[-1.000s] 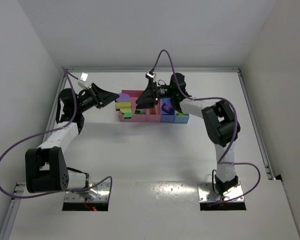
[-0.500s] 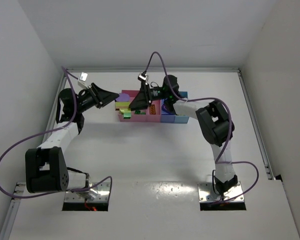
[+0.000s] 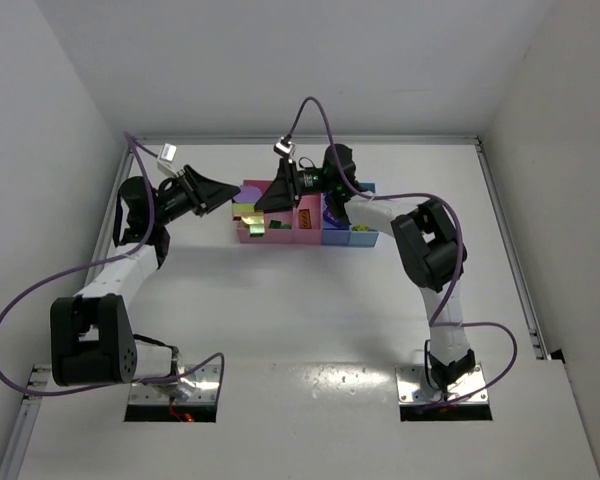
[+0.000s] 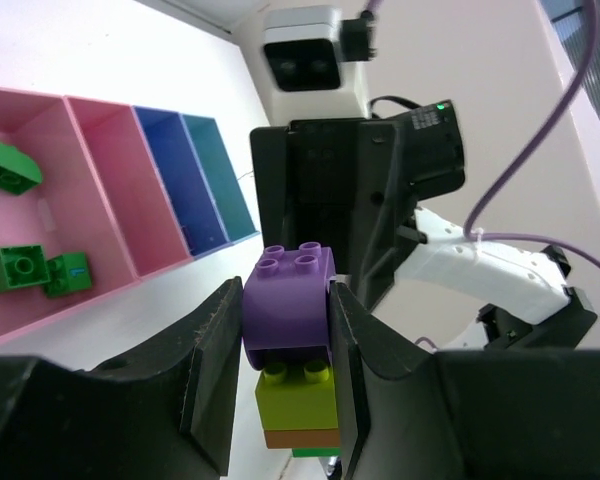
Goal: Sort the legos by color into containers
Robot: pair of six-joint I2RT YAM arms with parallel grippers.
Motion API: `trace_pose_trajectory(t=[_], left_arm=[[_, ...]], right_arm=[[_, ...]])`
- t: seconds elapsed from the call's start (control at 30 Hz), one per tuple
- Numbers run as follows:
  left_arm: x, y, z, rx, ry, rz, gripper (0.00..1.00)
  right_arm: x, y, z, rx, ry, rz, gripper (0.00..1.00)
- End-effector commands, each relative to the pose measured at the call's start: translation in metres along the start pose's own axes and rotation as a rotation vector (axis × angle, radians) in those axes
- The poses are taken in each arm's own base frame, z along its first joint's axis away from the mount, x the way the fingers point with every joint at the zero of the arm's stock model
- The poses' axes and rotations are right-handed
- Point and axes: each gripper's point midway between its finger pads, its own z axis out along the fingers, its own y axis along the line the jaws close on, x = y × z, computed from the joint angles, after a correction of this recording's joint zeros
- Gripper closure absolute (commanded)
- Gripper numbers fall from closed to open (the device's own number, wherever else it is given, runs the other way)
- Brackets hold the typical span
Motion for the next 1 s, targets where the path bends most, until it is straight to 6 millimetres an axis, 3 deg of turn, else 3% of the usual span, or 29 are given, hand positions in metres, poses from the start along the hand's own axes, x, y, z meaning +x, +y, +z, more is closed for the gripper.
trace_pose_trajectory(t=[0.0,0.03,0.07,0.23,0.43,0.47,0.5,0.67,0.7,0.73,0.77,0.8,0.87,0.93,0.97], left_arm=[[-0.007,-0.02,0.001,0.049,-0.018,0.059,1.0],[-0.007,-0.02,0.001,0.049,-0.018,0.059,1.0],[-0.007,-0.02,0.001,0.049,-0.018,0.059,1.0],[-0.01,-0.018,0.002,0.04,-0.036,0.059,1.0],[-0.026,-0.022,0.007,0.046,-0.082,0.112,1.0],[-0.03,-0.019,0.009,0.037,-0.093,0.109,1.0],[-0.033,-0.02,0.011,0.046,-0.098,0.121,1.0],[-0.052,-0.016,0.029,0.031,-0.14,0.16,1.0],[-0.047,-0.009,0.035,0.018,-0.127,0.137,1.0],[-0.049,-0.013,0.037,0.021,-0.138,0.157,1.0],[-0.047,-0.012,0.045,0.013,-0.133,0.164,1.0],[-0.042,-0.004,0.051,-0.009,-0.114,0.154,1.0],[-0.029,-0.007,0.068,-0.018,-0.068,0.212,1.0],[-0.013,0.012,0.083,-0.102,-0.016,0.22,1.0],[-0.007,0.003,0.099,-0.102,0.002,0.3,1.0]], right_arm=[[-0.012,0.015,0.006,-0.029,-0.02,-0.093,0.61],[-0.007,0.018,0.01,-0.039,-0.002,-0.101,0.66],[-0.006,0.02,0.01,-0.046,0.005,-0.116,0.77],[0.01,0.016,0.005,-0.046,0.026,-0.093,0.98],[0.049,0.024,-0.014,-0.06,0.113,-0.097,1.0],[0.051,0.033,-0.02,-0.064,0.115,-0.141,1.0],[0.066,0.029,-0.025,-0.057,0.146,-0.108,1.0],[0.083,0.035,-0.058,-0.004,0.145,-0.125,1.0],[0.094,0.026,-0.065,0.021,0.16,-0.099,1.0],[0.096,0.031,-0.072,0.036,0.157,-0.115,1.0],[0.086,0.026,-0.083,0.062,0.134,-0.253,1.0],[0.099,0.023,-0.094,0.1,0.143,-0.13,1.0],[0.094,0.022,-0.113,0.178,0.101,-0.185,1.0],[0.081,0.009,-0.147,0.294,0.017,-0.199,1.0],[0.07,0.008,-0.171,0.363,-0.045,-0.219,1.0]])
